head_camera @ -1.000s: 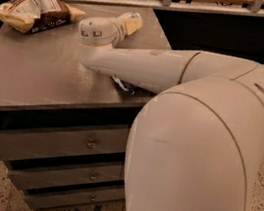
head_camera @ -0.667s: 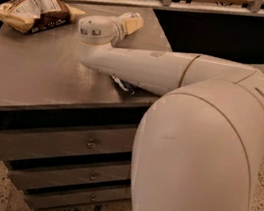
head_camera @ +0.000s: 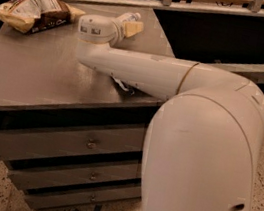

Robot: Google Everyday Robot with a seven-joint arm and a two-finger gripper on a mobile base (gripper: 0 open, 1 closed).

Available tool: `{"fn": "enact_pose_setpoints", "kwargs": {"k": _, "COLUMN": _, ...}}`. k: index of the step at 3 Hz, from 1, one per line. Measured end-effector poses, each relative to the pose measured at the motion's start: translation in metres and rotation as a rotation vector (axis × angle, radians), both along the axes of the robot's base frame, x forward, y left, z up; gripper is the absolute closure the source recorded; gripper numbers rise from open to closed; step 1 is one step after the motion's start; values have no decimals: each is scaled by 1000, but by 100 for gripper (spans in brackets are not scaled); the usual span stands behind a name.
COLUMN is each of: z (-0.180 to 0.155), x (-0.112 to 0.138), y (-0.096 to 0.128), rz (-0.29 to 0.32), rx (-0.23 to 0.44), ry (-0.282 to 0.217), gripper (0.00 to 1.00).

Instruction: Pick blue plastic bottle

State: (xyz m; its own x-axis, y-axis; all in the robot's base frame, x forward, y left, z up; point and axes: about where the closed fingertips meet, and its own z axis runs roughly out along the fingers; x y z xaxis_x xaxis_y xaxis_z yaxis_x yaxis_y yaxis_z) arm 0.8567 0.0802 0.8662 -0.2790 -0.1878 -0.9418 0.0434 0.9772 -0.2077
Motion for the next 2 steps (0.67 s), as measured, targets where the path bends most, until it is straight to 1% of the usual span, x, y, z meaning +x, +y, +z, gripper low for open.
{"fn": "enact_pose_setpoints", "kwargs": {"k": 1, "z": -2, "x": 2, "y": 2, "rz": -9, "rx": 27, "ry": -6, "gripper": 17}}
{"fn": "enact_pose_setpoints", "kwargs": {"k": 2, "z": -2, "x": 2, "y": 4, "rz": -10, "rx": 54, "ry": -15, "gripper": 39}}
